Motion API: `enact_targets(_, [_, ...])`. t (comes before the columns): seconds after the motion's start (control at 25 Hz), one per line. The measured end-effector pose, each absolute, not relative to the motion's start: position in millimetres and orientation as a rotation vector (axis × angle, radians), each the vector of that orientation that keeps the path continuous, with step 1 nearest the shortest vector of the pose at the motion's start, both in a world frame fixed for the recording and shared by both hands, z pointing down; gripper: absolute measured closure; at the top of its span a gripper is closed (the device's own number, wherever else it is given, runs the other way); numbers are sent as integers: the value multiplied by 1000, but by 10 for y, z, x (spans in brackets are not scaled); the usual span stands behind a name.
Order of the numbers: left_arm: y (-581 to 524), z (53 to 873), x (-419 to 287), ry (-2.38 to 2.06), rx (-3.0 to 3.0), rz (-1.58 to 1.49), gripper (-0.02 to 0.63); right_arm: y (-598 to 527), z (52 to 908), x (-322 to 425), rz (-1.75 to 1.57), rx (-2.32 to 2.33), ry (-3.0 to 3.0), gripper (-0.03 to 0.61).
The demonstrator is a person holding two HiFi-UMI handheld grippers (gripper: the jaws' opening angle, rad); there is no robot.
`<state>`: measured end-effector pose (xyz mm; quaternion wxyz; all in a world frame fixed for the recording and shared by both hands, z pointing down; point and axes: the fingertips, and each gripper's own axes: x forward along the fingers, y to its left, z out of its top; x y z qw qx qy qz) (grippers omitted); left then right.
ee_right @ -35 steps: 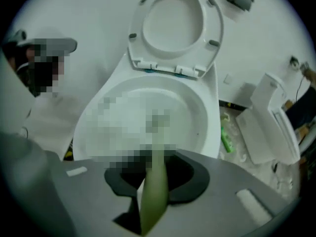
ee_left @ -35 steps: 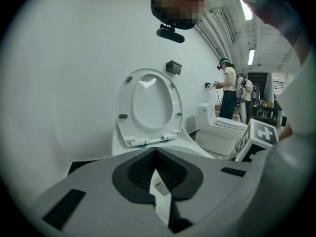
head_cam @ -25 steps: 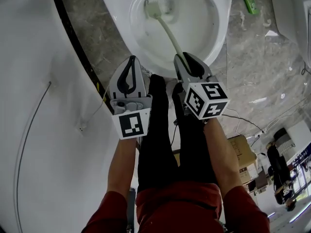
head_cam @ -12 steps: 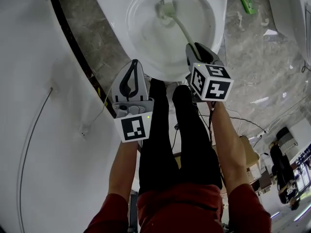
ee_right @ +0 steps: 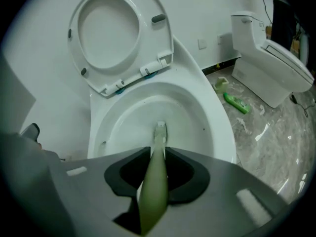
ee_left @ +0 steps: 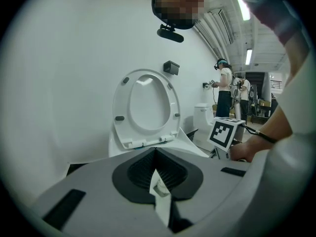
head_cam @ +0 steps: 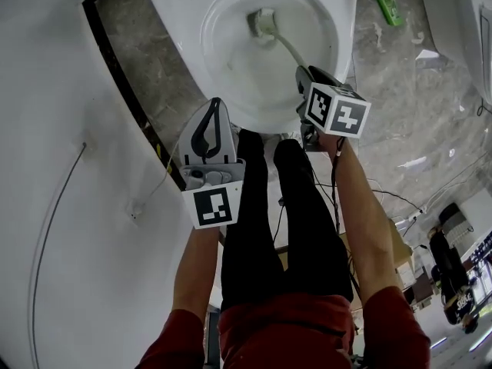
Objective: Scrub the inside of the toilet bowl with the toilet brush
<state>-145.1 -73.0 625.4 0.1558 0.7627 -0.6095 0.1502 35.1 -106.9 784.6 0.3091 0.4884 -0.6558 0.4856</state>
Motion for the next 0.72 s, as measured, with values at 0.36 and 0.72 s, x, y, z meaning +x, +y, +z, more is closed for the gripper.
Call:
enact_targets(0.36, [-667,6227,-1526,-1767,2174,432,609,-1043,7000,683,1261,1389,-1846,474])
enact_targets(0.72, [-657,6024,-1559,-1798,2201,437,609,-1039,7632,-171,1109,1150,-1839,472])
